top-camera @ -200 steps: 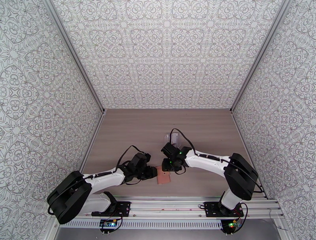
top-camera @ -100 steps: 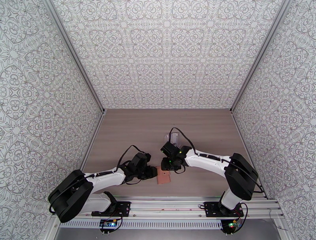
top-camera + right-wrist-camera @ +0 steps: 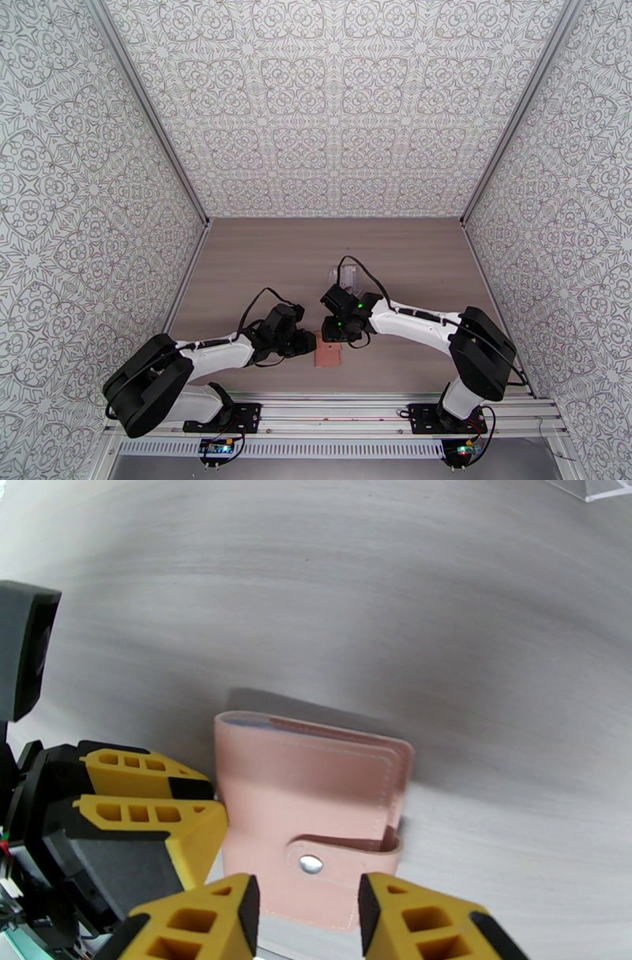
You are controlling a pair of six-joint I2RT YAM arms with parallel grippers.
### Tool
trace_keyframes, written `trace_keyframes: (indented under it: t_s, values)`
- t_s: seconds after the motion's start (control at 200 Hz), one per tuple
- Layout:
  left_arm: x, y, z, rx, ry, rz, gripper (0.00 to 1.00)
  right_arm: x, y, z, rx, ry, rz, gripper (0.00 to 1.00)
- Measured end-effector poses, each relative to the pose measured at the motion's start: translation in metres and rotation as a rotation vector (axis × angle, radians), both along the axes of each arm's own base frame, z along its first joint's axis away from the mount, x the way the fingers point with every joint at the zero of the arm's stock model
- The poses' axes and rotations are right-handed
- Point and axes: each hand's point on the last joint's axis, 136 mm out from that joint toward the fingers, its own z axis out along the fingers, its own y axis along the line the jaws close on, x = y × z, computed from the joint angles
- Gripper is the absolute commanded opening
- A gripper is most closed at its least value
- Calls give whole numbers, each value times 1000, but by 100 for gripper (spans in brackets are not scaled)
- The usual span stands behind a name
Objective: Put the credit cards into the card holder
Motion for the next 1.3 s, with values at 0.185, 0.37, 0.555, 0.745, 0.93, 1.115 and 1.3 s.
trace_keyframes:
  t_s: [0.185,0.37,0.555,0.745,0.93,1.115,1.3]
  values:
    - [3,-6,3,-17,-8,-11,25,-4,1,-1,-2,3,9,39]
    - [4,-7,4,-22,-11,-9,30,-7,2,-2,-9,8,11,40]
    - [1,-10,6,-28,-7,-12,31,-10,-2,-6,-31,18,6,40]
    - [-1,-12,7,-34,-7,-17,29,-14,-1,-15,-53,39,5,39]
    - [-2,-11,5,-31,-2,-15,27,-18,-1,-23,-72,52,13,39]
    - [-3,-11,5,-32,-3,-16,25,-19,-1,-25,-78,56,16,39]
    - [-3,-11,5,-35,-6,-16,23,-21,0,-29,-85,63,13,39]
